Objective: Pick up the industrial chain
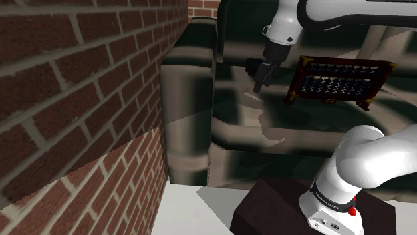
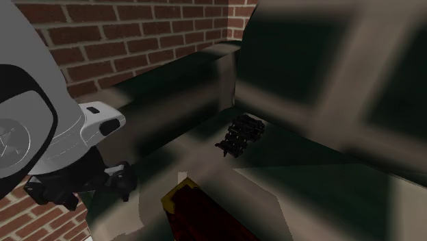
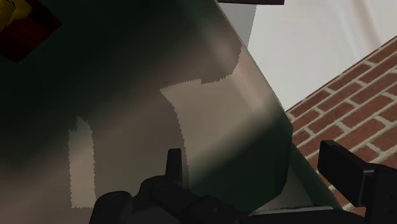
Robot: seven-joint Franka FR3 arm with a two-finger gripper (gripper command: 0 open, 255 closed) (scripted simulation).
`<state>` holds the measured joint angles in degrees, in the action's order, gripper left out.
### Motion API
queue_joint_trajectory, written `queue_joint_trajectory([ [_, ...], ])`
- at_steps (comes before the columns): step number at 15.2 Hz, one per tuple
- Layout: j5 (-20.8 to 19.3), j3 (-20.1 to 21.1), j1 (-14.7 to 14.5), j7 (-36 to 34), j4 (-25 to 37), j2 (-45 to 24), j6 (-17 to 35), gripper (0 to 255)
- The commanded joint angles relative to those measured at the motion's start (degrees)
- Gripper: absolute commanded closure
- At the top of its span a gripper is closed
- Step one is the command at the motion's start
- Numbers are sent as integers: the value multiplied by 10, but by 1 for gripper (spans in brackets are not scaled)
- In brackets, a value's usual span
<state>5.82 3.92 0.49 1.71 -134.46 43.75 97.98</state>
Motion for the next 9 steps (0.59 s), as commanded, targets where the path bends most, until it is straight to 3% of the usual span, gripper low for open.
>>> queue_joint_trajectory([
  [1, 0, 0, 0, 0, 0, 0, 0, 0],
  [9, -62, -35, 56, 5, 79, -129, 20, 0],
])
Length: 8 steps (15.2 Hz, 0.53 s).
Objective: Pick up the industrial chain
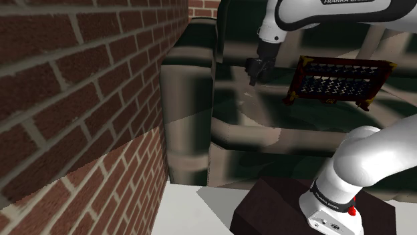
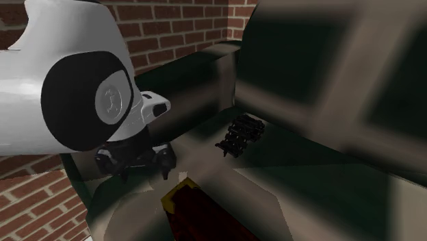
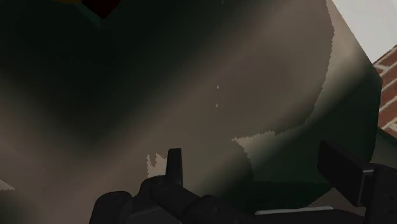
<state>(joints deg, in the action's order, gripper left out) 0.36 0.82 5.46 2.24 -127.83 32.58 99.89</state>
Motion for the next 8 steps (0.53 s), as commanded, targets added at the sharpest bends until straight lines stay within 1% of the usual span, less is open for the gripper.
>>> queue_joint_trajectory([
  [1, -15, -8, 13, -1, 25, -33, 2, 0],
  [8, -61, -38, 54, -3, 118, -147, 2, 0],
])
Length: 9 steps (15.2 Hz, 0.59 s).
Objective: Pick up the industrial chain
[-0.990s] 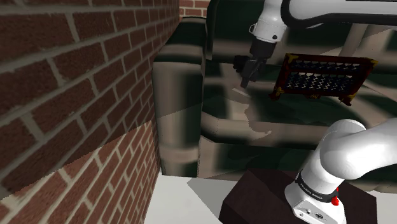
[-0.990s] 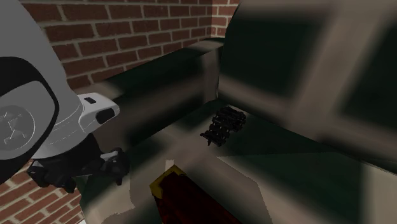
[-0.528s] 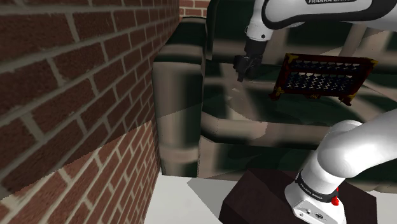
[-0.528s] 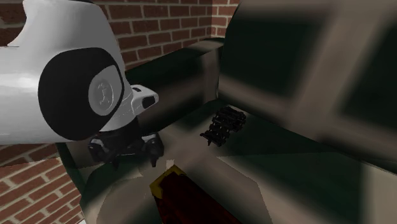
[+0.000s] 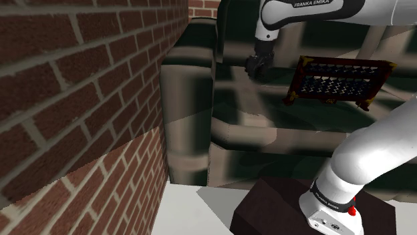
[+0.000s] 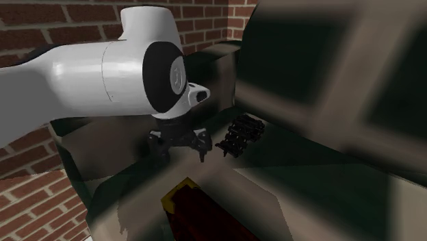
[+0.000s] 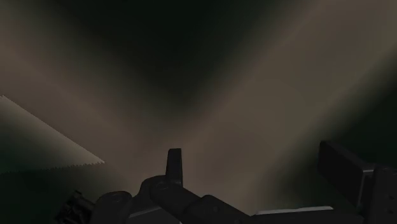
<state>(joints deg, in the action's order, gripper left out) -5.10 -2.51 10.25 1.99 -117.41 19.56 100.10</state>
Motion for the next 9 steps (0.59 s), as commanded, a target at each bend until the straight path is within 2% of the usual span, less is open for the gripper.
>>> queue_joint_trajectory([
  [1, -13, -9, 11, -1, 29, -33, -2, 0],
  [9, -52, -46, 50, 0, 168, -166, -24, 0],
])
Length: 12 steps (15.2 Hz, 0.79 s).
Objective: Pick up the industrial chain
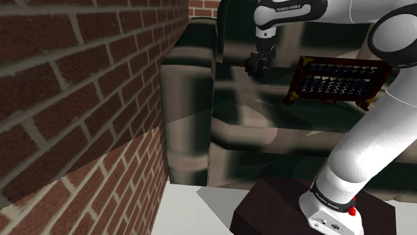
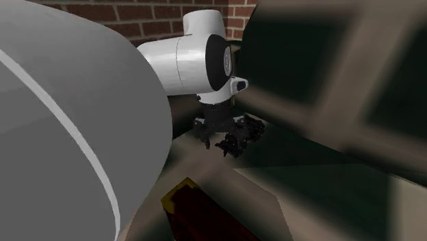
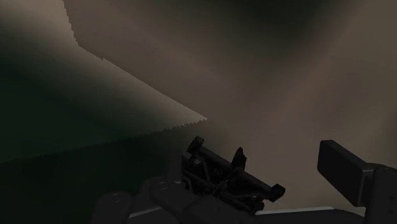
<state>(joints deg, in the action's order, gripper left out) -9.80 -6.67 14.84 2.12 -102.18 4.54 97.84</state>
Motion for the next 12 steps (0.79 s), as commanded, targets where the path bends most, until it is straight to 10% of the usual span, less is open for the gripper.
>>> queue_joint_trajectory([
  [1, -8, -9, 9, -1, 35, -33, -6, 0],
  [11, -11, -11, 11, -10, -21, -35, 51, 0],
  [12, -12, -11, 11, -10, -23, -34, 51, 255],
])
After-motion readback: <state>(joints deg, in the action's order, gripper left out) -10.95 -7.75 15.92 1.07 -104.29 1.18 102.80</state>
